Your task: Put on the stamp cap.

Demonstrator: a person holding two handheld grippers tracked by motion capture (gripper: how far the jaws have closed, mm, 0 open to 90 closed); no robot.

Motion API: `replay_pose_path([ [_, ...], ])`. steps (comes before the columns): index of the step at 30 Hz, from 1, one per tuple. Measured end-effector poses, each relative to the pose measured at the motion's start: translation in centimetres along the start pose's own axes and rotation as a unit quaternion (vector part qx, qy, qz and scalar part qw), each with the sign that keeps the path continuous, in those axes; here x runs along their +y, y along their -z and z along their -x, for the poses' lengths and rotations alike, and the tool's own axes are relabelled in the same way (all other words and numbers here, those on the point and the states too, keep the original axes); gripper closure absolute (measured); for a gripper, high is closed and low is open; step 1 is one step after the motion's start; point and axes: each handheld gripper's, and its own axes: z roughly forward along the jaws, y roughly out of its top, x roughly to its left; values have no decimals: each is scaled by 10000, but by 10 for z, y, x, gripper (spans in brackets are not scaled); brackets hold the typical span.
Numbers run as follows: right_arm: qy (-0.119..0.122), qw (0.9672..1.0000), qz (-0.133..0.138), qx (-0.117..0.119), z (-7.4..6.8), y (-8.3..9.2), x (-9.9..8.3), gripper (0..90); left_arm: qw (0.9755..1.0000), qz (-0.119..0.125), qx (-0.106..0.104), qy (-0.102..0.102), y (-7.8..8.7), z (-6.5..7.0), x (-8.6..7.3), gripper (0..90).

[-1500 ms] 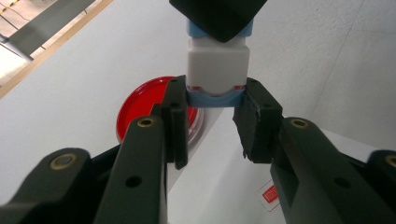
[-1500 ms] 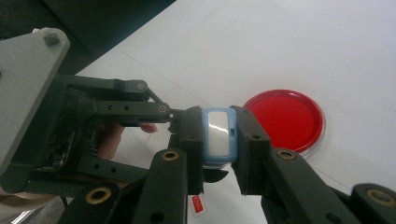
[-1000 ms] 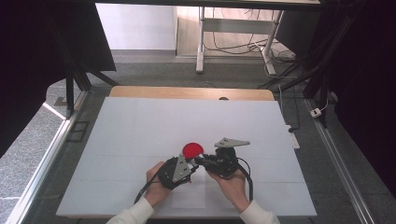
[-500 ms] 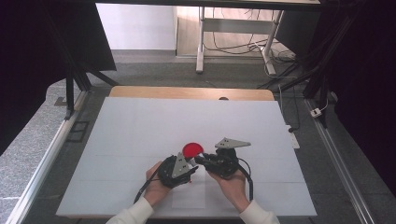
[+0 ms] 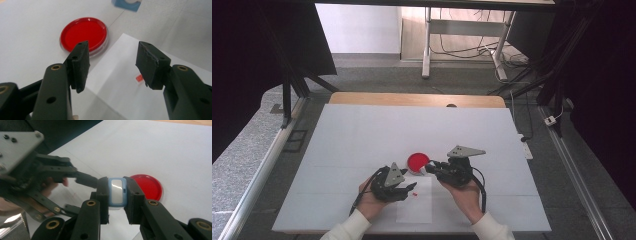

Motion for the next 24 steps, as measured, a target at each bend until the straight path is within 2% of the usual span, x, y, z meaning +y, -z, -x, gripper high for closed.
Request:
replay_pose_path([
  [4,98,9999,21,-79,3,3,1,755,9996,40,-150,219,14,-8,-6,430],
  [7,160,9998,45,-128,4,5,2,755,9994,42,-201,295,24,-12,-11,423],
  [14,280,9994,84,-163,8,6,2,755,9988,19,-133,469,46,-22,-30,410],
  [24,443,9985,84,-296,12,9,3,754,9971,82,72,747,74,-33,-58,401],
])
